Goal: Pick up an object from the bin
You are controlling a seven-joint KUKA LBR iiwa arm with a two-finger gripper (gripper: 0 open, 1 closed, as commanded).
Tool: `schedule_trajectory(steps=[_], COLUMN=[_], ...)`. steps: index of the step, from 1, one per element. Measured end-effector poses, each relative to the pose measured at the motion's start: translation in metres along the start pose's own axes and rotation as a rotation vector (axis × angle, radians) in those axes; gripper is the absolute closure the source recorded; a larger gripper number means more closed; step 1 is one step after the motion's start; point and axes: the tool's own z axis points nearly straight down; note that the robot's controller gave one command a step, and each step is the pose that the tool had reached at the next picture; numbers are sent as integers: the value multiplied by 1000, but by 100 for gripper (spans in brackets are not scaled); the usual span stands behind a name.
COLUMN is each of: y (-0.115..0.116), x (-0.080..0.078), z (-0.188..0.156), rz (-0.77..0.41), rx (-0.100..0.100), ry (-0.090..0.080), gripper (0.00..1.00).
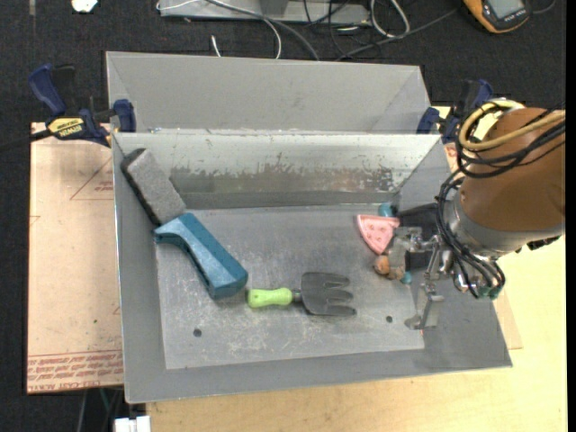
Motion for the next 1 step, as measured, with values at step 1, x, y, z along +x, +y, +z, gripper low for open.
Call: schedule_trajectory(steps=[1], y=[0], x=[-2], z=[-3], rz=[-2], rx=[1], ry=[-7], gripper=[0])
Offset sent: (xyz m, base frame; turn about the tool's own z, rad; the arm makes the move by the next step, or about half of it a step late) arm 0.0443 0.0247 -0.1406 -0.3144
